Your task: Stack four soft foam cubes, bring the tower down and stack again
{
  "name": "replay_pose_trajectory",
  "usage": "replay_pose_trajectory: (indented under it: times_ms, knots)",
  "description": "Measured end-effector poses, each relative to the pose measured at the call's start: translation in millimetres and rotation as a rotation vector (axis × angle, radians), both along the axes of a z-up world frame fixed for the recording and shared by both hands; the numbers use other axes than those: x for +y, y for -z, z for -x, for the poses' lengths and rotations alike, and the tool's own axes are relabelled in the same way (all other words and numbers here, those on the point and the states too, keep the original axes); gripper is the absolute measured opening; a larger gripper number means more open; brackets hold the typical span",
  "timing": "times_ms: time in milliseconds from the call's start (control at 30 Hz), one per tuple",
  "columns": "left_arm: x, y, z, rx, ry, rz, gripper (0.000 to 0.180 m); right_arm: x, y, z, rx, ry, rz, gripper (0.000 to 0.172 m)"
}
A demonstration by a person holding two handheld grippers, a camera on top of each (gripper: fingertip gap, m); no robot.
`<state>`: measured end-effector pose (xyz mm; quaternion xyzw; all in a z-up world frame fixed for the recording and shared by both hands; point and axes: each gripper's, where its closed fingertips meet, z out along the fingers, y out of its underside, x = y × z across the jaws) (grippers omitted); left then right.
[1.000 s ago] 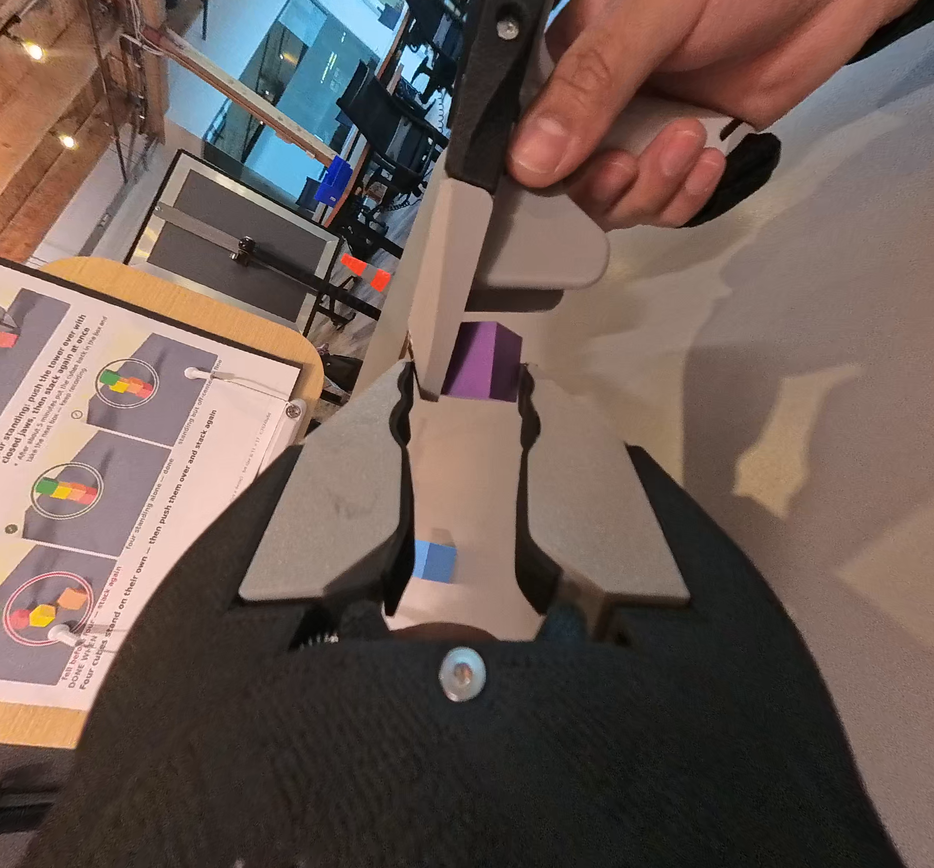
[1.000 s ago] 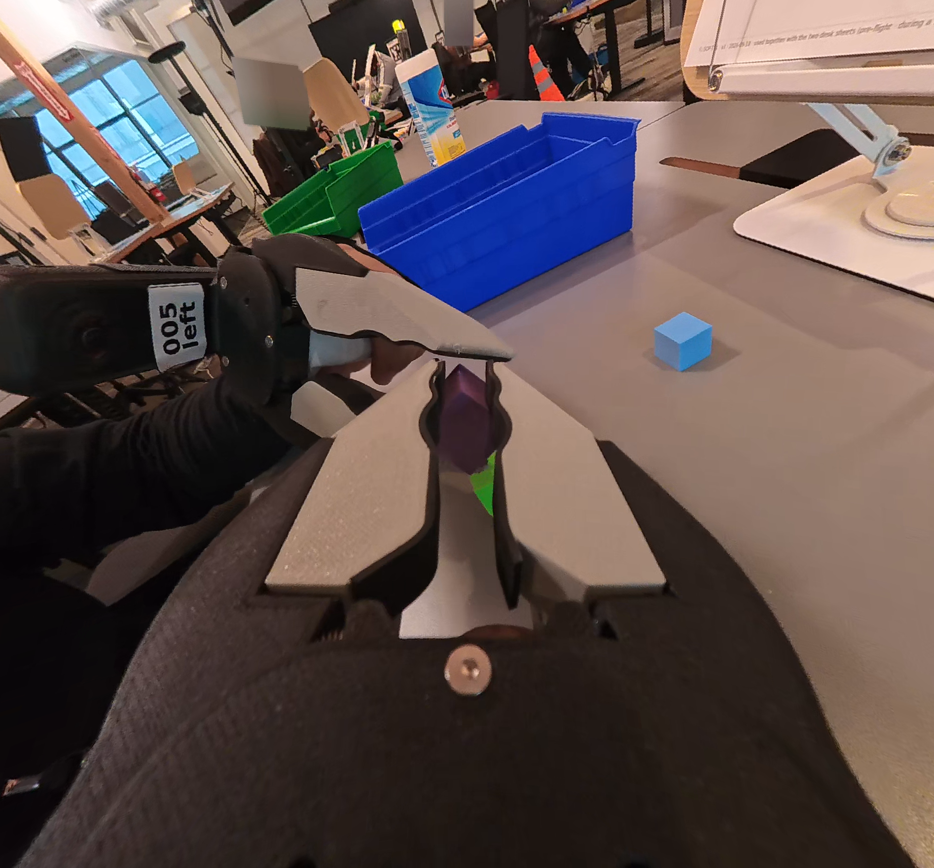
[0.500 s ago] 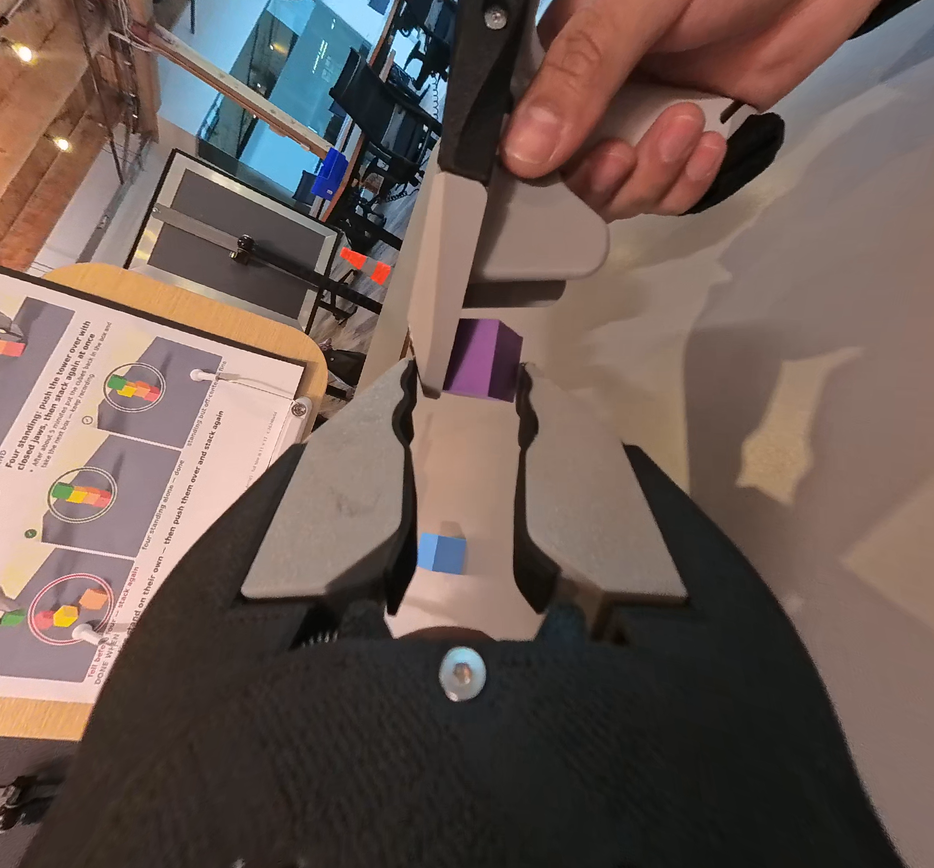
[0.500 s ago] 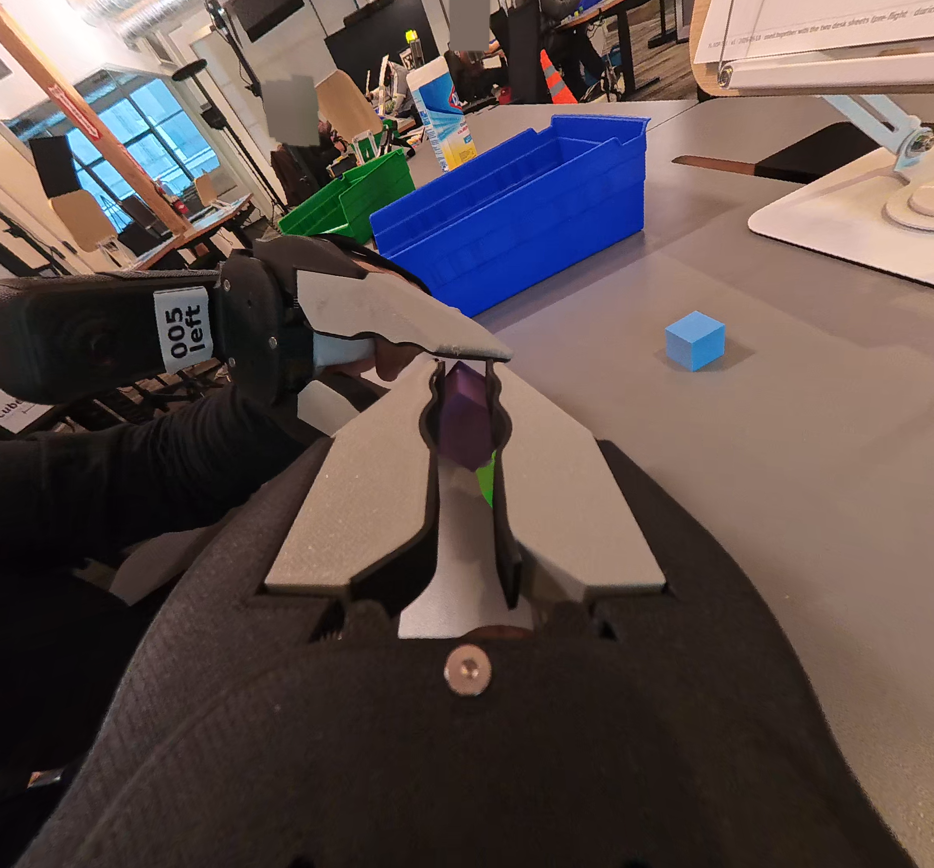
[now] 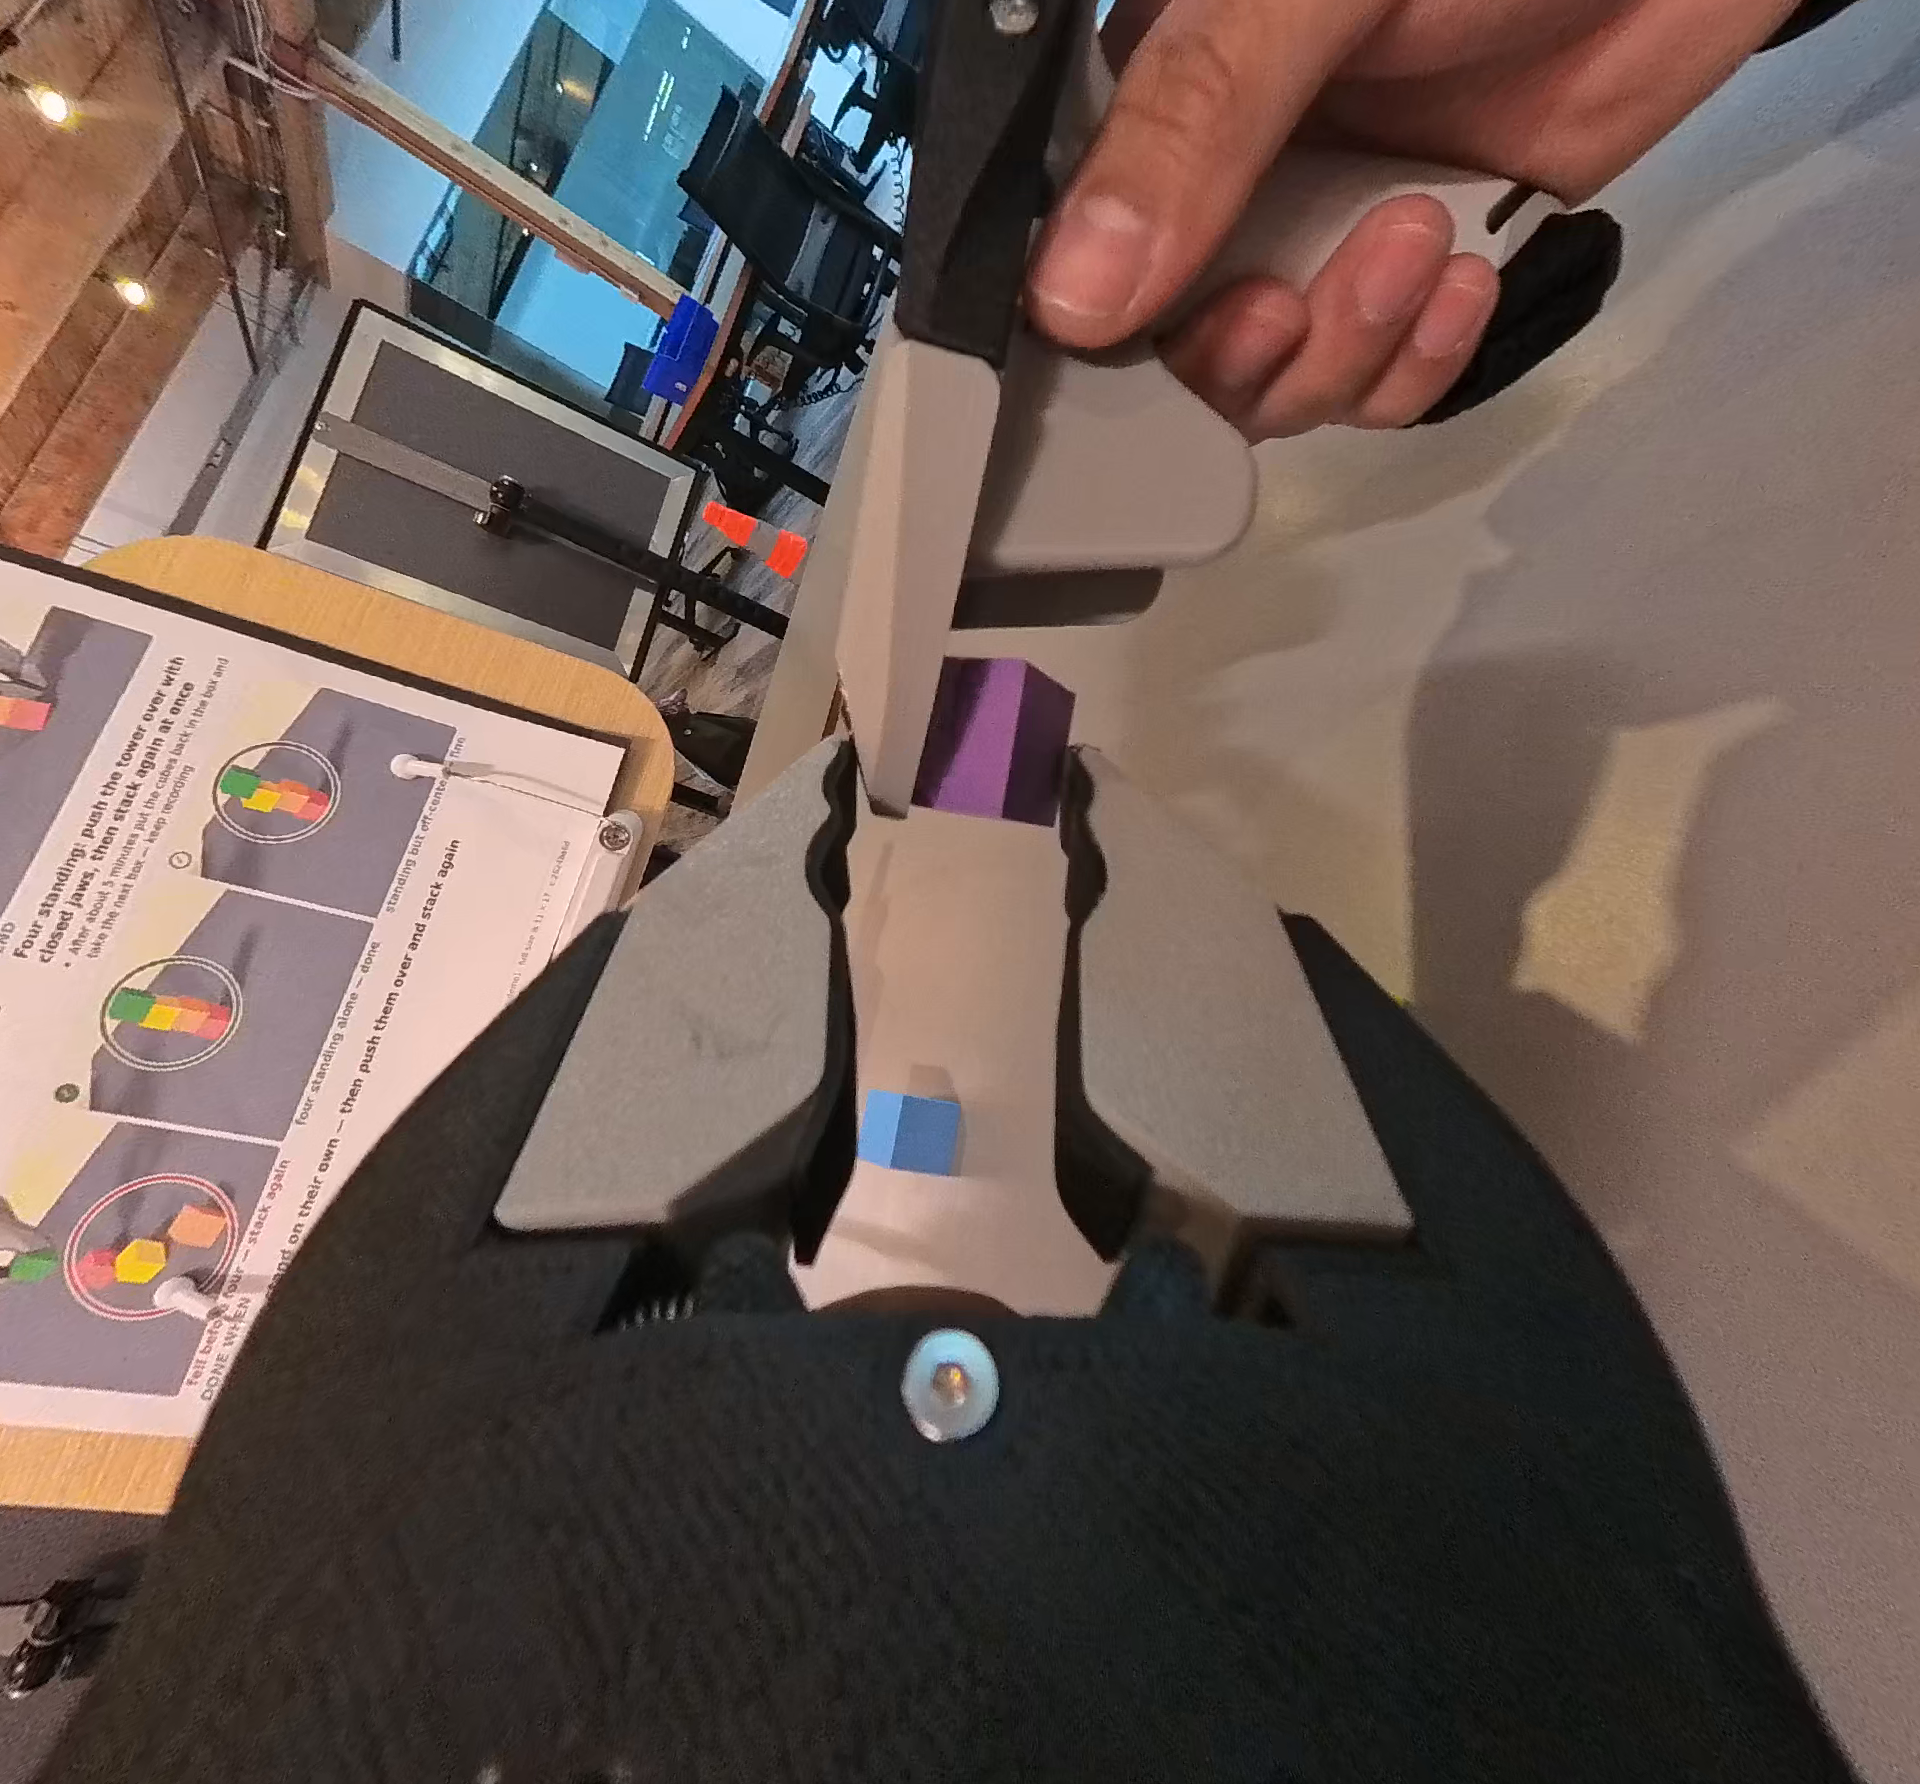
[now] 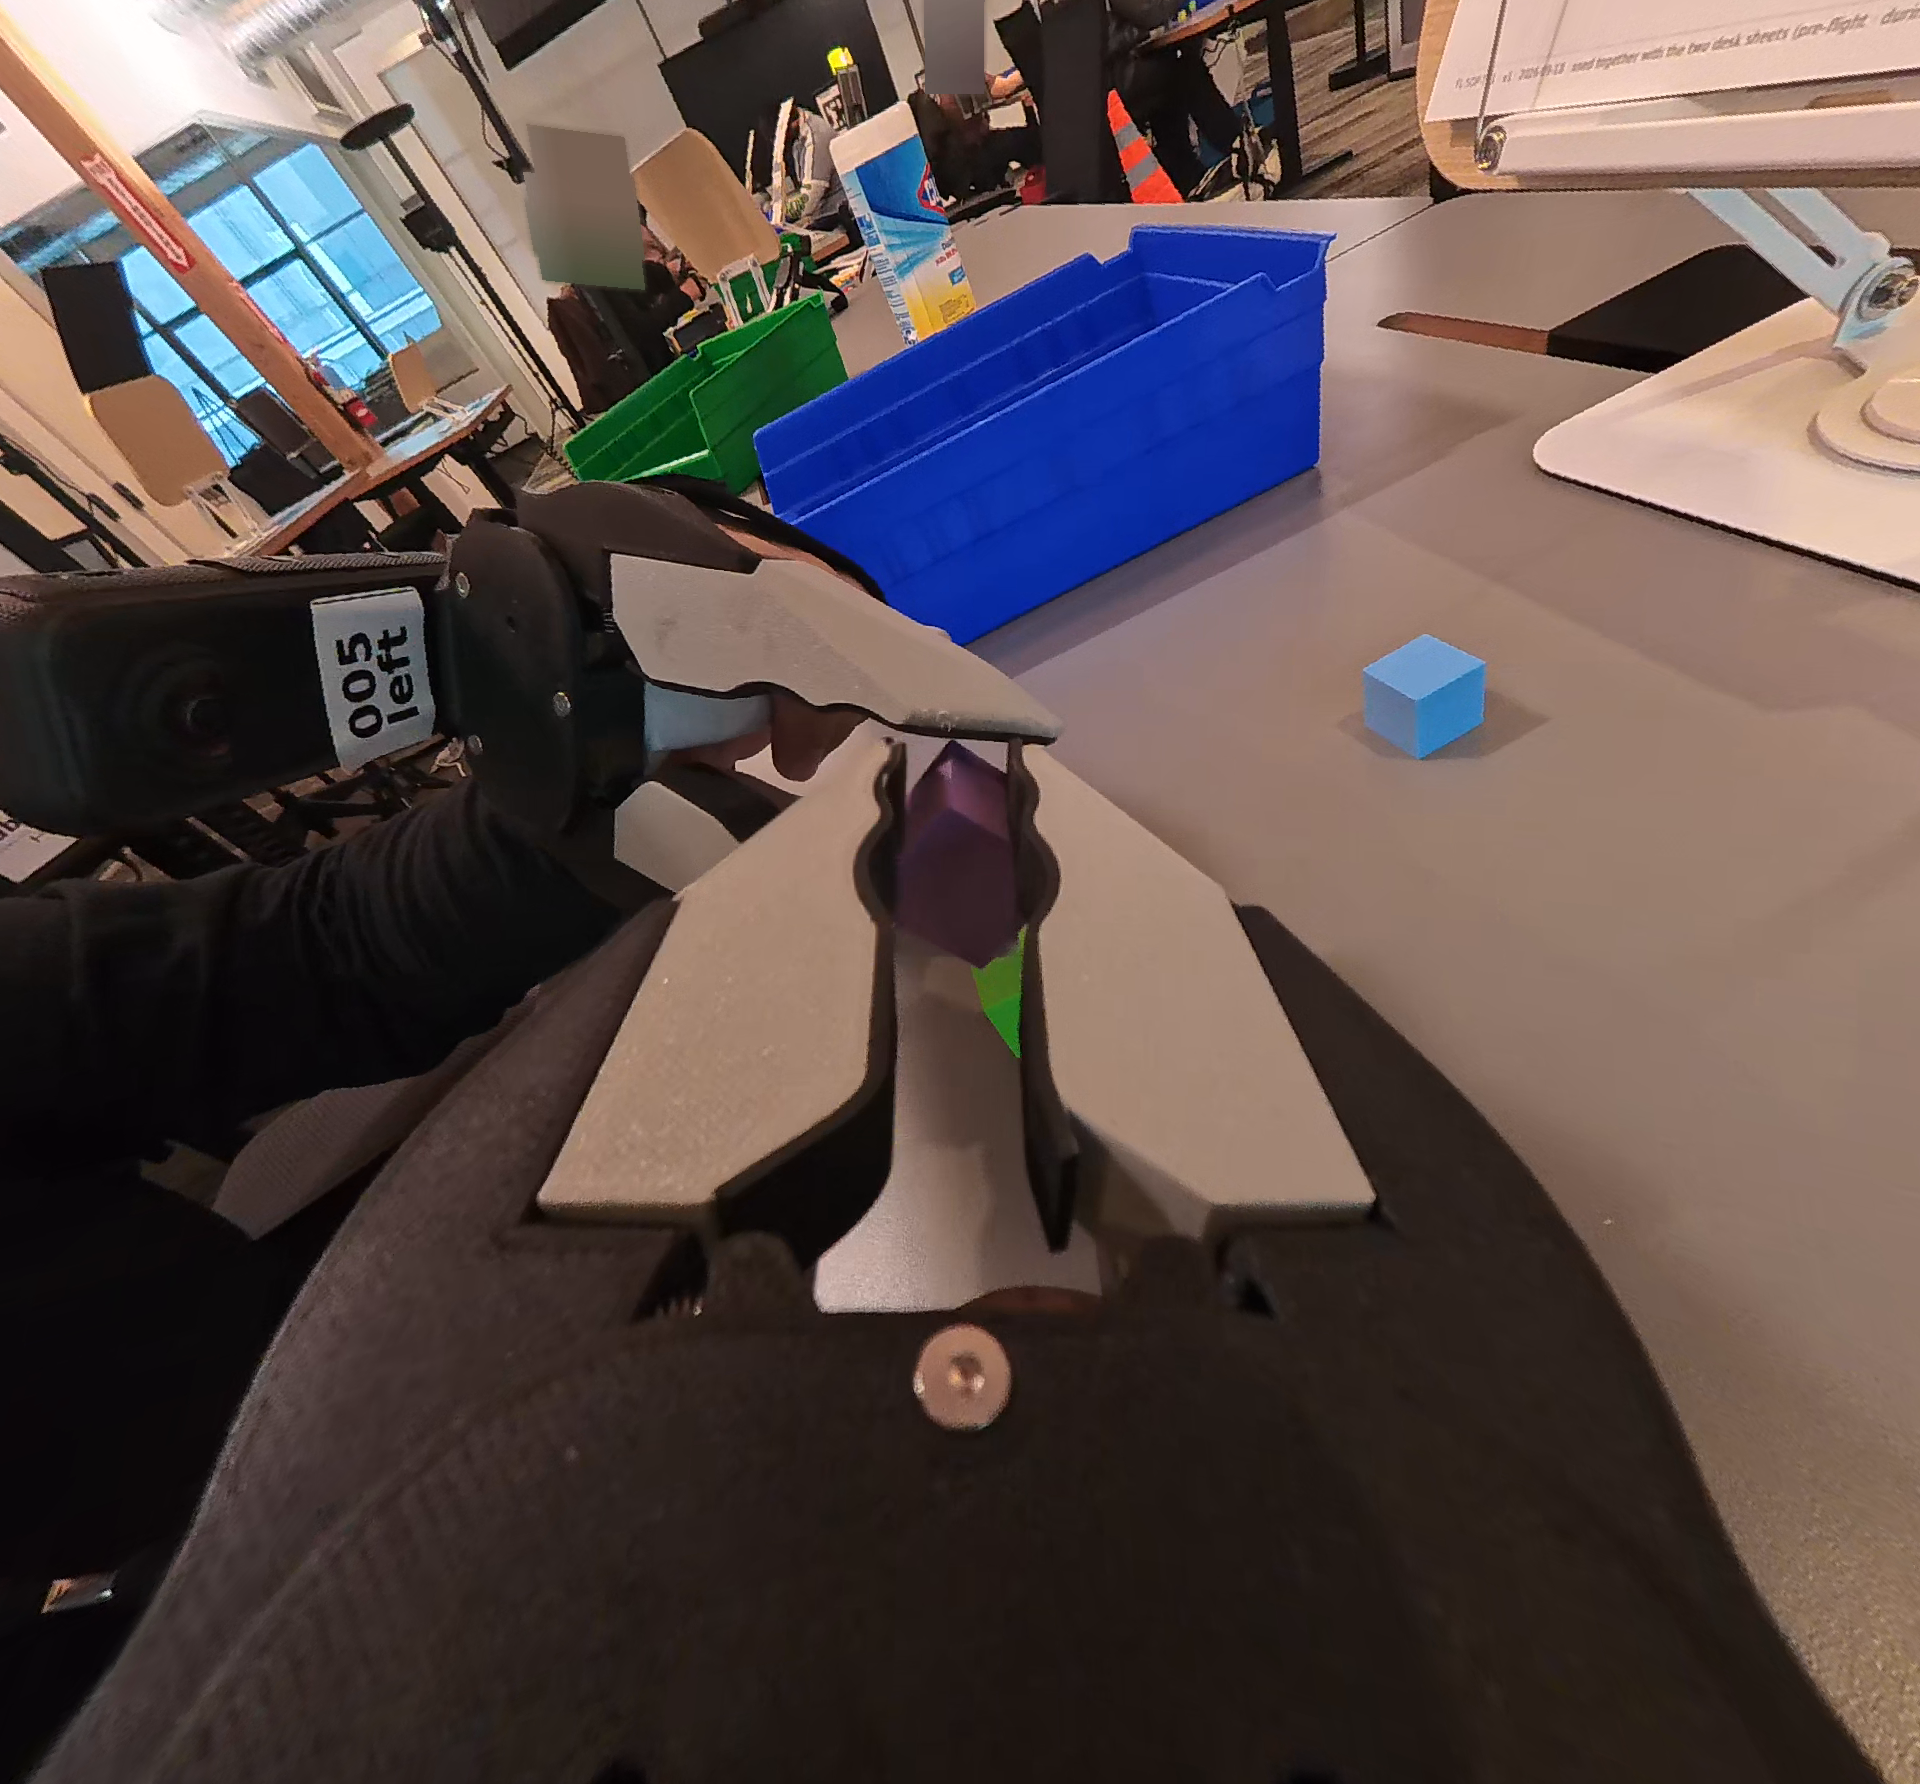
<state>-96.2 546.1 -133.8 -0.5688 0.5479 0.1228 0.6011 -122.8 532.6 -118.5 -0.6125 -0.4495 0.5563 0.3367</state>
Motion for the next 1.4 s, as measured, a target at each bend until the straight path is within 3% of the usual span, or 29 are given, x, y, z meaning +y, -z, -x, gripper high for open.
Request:
replay_pose_trajectory:
  times_ms: [1400]
  knots:
    - [6.2, -5.5, 3.4, -0.004, -0.043, -0.054, 0.036, 6.1, -8.1, 0.3, 0.045, 0.049, 0.019, 0.022]
